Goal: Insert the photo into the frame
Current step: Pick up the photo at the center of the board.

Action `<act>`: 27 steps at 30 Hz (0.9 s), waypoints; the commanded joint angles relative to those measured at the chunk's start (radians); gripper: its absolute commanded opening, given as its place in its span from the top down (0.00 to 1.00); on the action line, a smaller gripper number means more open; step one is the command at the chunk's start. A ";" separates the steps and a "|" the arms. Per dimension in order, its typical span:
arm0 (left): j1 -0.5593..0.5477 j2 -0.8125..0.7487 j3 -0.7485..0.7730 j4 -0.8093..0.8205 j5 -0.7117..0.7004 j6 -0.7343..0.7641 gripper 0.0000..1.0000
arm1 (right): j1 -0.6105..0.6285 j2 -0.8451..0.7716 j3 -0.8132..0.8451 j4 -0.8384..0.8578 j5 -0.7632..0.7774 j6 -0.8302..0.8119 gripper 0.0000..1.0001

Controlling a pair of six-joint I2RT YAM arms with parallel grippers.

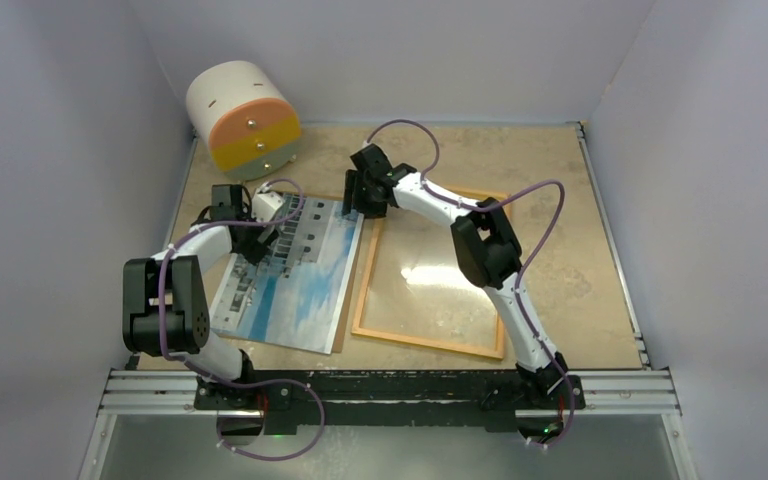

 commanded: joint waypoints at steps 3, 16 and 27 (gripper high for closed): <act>0.002 0.039 -0.044 -0.020 0.004 0.022 0.01 | 0.000 -0.027 0.000 0.051 0.046 -0.005 0.47; -0.002 0.047 -0.040 -0.026 0.001 0.031 0.01 | 0.048 -0.113 -0.020 0.085 0.102 -0.048 0.61; -0.005 0.047 -0.036 -0.033 -0.001 0.033 0.00 | 0.054 -0.150 -0.071 0.145 0.044 -0.025 0.61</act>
